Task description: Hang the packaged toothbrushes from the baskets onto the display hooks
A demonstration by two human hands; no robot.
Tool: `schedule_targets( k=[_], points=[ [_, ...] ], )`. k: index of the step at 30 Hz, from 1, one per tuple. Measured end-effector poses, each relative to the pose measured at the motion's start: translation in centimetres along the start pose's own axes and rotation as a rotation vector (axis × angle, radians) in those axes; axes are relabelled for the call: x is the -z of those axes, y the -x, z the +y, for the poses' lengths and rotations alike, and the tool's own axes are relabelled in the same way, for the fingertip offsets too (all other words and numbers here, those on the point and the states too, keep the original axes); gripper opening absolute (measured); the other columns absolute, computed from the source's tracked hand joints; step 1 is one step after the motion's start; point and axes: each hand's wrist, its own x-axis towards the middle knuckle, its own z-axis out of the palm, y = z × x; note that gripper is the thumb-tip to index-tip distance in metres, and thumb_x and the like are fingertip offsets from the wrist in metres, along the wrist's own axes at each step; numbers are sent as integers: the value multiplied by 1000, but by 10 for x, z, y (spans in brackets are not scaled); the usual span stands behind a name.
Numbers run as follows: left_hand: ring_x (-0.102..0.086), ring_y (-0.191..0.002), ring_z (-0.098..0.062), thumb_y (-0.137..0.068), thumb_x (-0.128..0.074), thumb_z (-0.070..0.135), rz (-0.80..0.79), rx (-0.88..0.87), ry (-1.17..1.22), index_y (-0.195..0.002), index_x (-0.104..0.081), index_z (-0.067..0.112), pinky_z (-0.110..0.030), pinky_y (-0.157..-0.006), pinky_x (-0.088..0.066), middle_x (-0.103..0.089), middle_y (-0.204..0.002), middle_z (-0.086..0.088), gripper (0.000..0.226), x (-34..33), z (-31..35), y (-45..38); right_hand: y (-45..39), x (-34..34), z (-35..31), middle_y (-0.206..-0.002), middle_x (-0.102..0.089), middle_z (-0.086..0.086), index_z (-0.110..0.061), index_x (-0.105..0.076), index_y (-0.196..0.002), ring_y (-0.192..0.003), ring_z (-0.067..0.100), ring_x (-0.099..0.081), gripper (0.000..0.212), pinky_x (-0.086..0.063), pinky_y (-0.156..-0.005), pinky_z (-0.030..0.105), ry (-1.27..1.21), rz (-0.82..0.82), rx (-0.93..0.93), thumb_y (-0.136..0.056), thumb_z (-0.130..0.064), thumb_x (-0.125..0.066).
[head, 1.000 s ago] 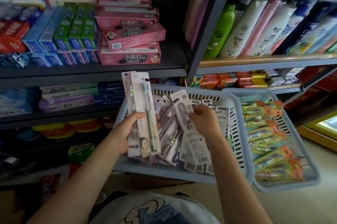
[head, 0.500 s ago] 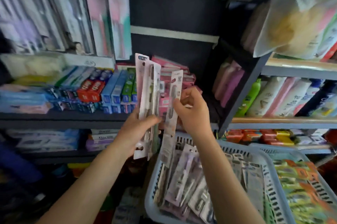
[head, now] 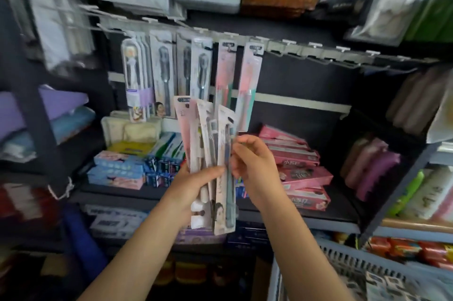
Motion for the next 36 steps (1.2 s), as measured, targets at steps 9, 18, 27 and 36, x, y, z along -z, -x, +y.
schedule_targets(
  k=[9,18,27,36],
  points=[
    [-74,-70,-21,-87,-67,-1,91,-35,83,-105,-72,8,-30,-62,-57,-76,-78,-7,20,30,36,-36,-20,-38,-10,-70,-57,6,-12,-54,-115,-55,11,-49,22,-40,-49,23,178,64,2,-97,-14,-65],
    [-76,-83,-29,-84,-72,1,76,-123,78,-115,-69,13,-42,-76,-59,-78,-90,-11,33,53,72,-61,-37,-62,2,-92,-70,18,-4,-66,-96,-82,28,-66,32,-57,-88,49,437,7,67,-94,-35,-70],
    [-75,-89,-32,-92,-67,15,70,-119,79,-121,-67,1,-40,-67,-61,-76,-101,-19,32,88,86,-66,-62,-82,-1,-91,-78,8,-18,-63,-113,-88,28,-75,13,-60,-85,48,330,65,141,-102,-23,-60],
    [-74,-83,-15,-87,-73,18,68,-166,66,-113,-66,22,-31,-64,-55,-78,-91,3,28,95,88,-69,-82,-100,-3,-103,-58,40,-21,-62,-111,-96,63,-53,22,-49,-85,71,234,156,248,-97,-37,-64]
  ],
)
